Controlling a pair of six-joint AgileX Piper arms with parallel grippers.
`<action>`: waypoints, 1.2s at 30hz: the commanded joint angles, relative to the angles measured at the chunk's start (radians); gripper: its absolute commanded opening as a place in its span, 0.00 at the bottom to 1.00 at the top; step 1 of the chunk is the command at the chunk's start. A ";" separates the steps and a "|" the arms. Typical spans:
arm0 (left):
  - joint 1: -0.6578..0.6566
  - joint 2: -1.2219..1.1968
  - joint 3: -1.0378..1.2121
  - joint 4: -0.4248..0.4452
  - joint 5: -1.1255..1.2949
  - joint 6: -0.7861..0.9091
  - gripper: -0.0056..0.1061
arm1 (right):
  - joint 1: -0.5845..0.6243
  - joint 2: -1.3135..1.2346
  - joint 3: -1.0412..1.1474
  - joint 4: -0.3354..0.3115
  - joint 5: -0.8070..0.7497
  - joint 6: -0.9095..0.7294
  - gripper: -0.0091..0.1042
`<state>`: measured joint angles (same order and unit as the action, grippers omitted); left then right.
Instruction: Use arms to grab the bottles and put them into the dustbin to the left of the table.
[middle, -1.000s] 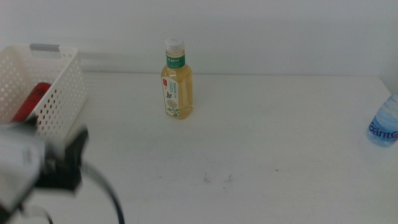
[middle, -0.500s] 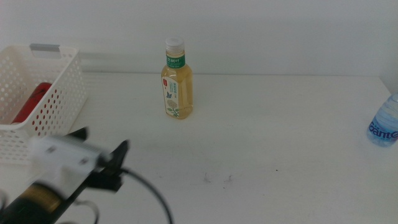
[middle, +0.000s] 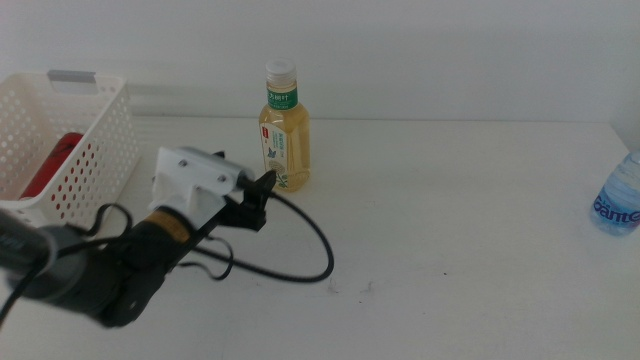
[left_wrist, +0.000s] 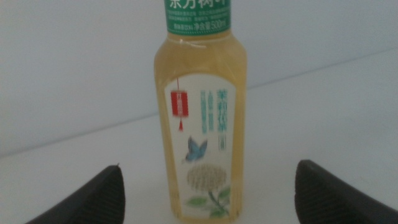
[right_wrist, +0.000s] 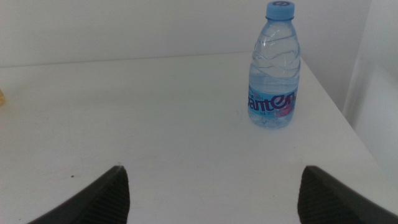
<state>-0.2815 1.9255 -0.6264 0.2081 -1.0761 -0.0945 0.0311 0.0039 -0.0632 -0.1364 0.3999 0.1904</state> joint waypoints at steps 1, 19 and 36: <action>-0.007 0.045 -0.062 0.012 -0.005 -0.020 0.89 | -0.005 -0.004 0.004 -0.011 -0.008 -0.007 0.85; -0.007 0.307 -0.383 0.053 0.003 -0.084 0.89 | -0.005 -0.004 0.004 -0.011 -0.008 -0.007 0.85; -0.009 0.393 -0.552 0.087 0.125 -0.121 0.81 | -0.005 -0.004 0.004 -0.011 -0.008 -0.007 0.85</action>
<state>-0.2877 2.3191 -1.1719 0.2972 -0.9694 -0.2059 0.0311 0.0039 -0.0632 -0.1364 0.3999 0.1904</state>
